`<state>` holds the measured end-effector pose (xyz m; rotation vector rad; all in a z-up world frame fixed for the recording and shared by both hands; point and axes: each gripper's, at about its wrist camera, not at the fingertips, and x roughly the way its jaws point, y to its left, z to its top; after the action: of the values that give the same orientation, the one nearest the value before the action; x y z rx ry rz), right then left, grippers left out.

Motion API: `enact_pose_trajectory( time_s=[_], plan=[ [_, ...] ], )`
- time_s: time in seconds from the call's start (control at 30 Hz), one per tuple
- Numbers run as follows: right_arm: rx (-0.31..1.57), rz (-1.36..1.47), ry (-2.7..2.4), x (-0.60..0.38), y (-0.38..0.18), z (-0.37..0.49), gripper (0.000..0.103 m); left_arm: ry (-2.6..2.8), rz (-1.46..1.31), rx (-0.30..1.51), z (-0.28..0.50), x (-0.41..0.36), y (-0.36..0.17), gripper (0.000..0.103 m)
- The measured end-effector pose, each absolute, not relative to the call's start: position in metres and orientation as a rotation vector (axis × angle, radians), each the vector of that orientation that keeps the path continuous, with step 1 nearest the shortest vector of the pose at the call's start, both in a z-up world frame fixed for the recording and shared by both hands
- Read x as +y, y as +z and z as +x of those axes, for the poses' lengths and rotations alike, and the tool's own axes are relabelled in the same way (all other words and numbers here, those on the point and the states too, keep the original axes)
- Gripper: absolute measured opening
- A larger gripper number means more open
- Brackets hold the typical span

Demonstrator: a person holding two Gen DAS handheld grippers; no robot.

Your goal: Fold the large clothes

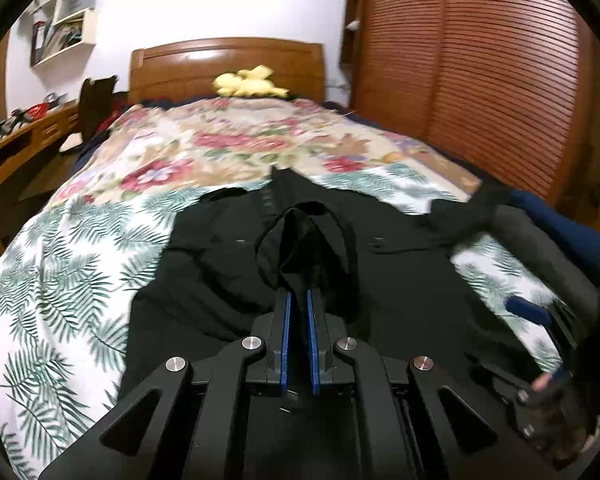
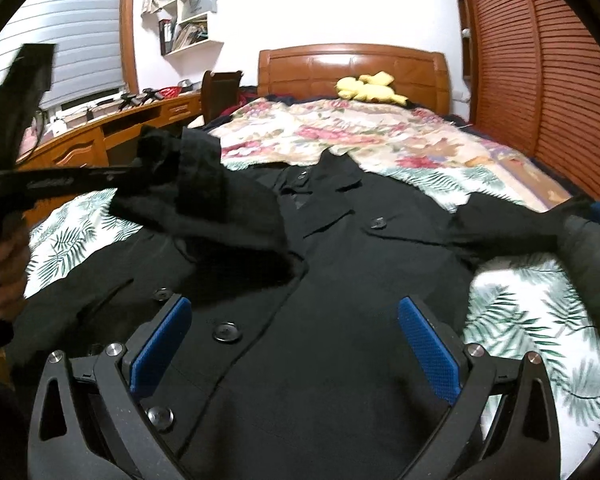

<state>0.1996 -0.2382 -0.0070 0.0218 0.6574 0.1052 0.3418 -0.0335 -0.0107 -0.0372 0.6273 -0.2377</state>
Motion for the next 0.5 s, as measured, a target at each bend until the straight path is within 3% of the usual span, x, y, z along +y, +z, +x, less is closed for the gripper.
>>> enact_pose_trajectory(
  time_s=[0.2,0.33,0.5],
  plan=[
    [0.649,0.045,0.032,-0.260,0.009,0.184,0.103,-0.307,-0.014,0.585,0.303,-0.038,-0.008,0.008],
    [0.625,0.049,0.026,-0.262,0.024,0.179,0.103,-0.310,0.000,0.543,0.284,-0.033,-0.005,0.018],
    [0.618,0.048,0.057,-0.250,0.029,0.184,0.103,-0.316,-0.040,0.508,0.262,-0.015,-0.004,0.046]
  ],
)
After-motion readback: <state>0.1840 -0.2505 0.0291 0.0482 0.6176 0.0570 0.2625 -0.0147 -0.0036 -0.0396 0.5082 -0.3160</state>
